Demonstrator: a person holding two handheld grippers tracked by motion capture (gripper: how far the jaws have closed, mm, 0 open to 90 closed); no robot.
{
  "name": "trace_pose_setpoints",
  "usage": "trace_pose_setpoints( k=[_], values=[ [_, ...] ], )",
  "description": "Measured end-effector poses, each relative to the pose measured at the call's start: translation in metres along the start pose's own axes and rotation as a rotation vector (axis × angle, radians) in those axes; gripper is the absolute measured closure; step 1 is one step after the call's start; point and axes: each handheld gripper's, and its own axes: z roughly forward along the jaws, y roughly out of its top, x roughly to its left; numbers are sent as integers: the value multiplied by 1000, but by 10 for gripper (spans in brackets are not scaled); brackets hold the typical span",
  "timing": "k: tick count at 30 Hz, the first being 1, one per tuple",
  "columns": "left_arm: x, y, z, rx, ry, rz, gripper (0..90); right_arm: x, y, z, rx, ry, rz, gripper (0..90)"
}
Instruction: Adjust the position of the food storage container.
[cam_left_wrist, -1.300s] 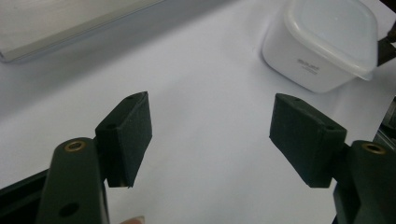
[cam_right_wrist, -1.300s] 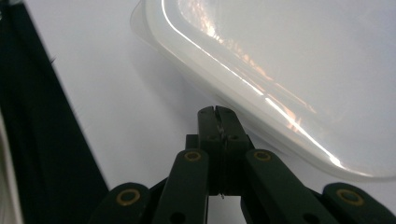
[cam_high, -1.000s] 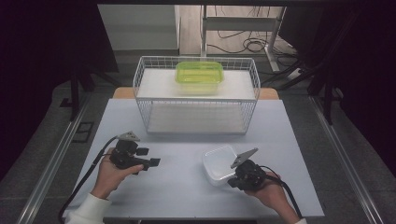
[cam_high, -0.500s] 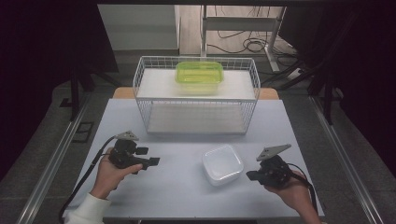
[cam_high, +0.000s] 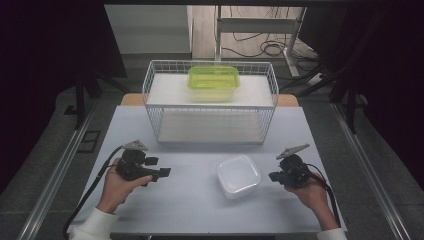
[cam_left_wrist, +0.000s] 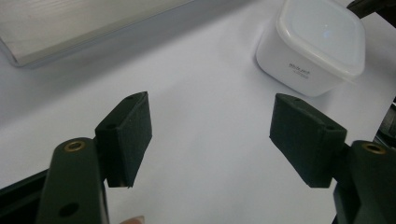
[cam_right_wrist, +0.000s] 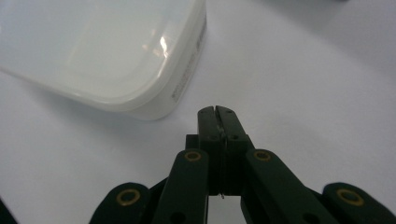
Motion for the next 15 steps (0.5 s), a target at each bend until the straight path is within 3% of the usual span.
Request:
trace_pose_setpoints(
  k=[12, 15],
  values=[
    [0, -1, 2, 0, -11, -8, 286, 5, 11, 14, 19, 2, -24, 892],
    [0, -1, 1, -2, 2, -4, 287, 11, 14, 19, 18, 32, -45, 892]
  ],
)
